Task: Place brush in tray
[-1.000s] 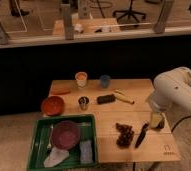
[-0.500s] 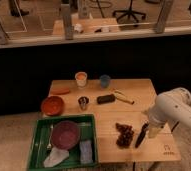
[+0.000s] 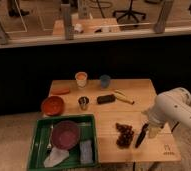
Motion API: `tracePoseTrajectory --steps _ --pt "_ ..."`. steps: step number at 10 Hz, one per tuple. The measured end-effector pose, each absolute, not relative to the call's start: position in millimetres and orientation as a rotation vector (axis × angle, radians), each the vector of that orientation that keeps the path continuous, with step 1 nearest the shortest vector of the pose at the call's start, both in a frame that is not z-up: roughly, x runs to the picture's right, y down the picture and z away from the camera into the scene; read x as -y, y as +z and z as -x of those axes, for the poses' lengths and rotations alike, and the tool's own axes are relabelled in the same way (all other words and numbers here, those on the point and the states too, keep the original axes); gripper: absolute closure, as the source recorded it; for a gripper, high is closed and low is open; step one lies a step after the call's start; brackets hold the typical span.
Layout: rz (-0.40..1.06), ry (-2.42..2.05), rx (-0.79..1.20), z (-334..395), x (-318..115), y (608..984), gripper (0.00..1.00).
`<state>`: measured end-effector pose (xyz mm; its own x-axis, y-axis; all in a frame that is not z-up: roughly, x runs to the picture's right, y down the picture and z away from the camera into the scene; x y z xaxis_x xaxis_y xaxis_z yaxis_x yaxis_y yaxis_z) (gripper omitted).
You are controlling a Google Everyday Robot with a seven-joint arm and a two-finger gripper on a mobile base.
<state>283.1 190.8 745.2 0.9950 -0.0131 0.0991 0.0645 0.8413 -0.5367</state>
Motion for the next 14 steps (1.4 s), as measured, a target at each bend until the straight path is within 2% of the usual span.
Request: tracePoseTrajectory --steps 4,14 --pt "0.459 -0.321 0.231 -284 -189 759 0.2" --pt "0.457 -0.473 0.347 -286 -199 792 0.2"
